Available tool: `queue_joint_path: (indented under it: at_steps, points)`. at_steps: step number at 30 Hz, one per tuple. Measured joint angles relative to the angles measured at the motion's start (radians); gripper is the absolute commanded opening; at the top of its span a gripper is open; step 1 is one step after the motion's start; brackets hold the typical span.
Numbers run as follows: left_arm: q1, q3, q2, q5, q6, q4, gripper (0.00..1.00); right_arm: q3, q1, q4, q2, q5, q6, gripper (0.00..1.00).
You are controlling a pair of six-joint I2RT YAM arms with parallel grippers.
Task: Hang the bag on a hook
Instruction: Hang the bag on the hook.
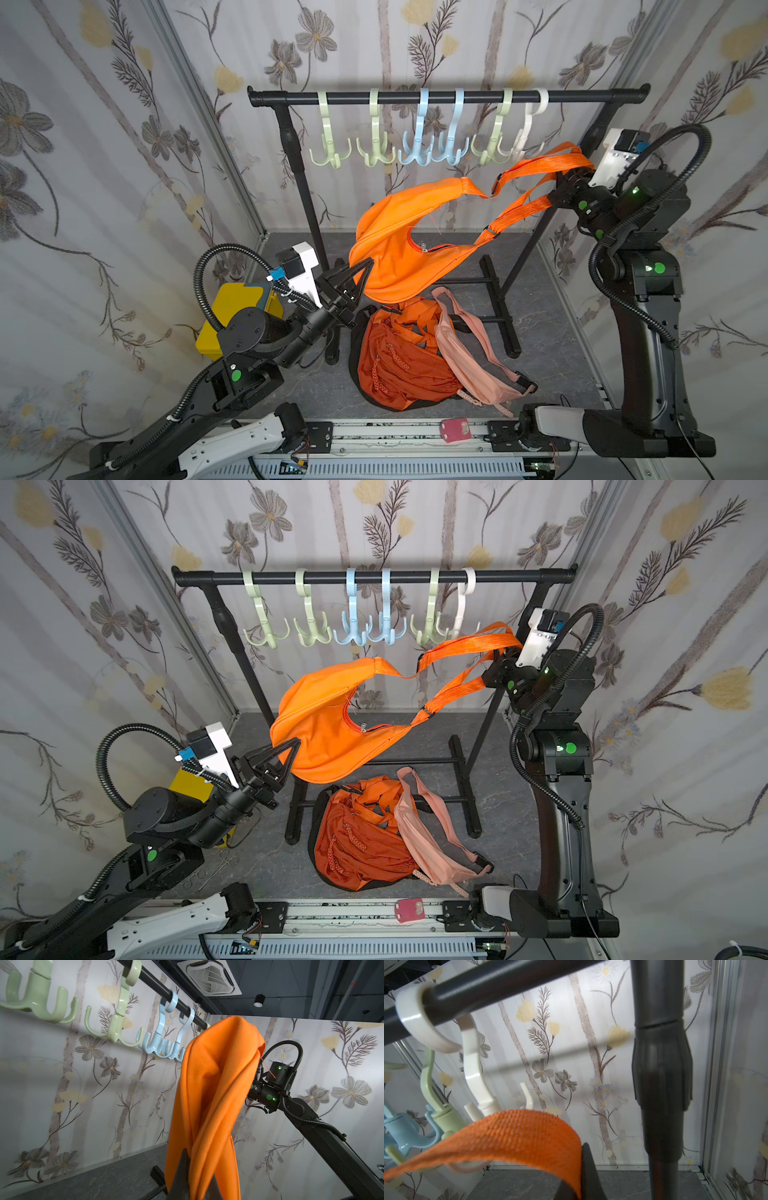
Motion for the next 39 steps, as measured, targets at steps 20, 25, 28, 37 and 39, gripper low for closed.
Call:
queue_joint_path:
  at_steps: [20, 25, 28, 37, 39]
  points:
    - [-0.227, 0.127, 0.169, -0.160, 0.142, 0.090, 0.00, 0.314, -0.049, -0.062, 0.287, -0.166, 0.000, 0.00]
    - [-0.228, 0.128, 0.183, -0.171, 0.136, 0.105, 0.00, 0.342, -0.049, -0.065, 0.346, -0.216, 0.005, 0.00]
    - [-0.228, 0.145, 0.200, -0.178, 0.128, 0.117, 0.00, 0.352, -0.046, -0.062, 0.364, -0.223, 0.010, 0.00]
    - [-0.228, 0.156, 0.223, -0.196, 0.109, 0.129, 0.00, 0.356, 0.013, -0.056, 0.371, -0.230, 0.016, 0.00]
    - [-0.228, 0.150, 0.218, -0.206, 0.105, 0.138, 0.00, 0.356, 0.023, -0.056, 0.367, -0.207, 0.019, 0.00]
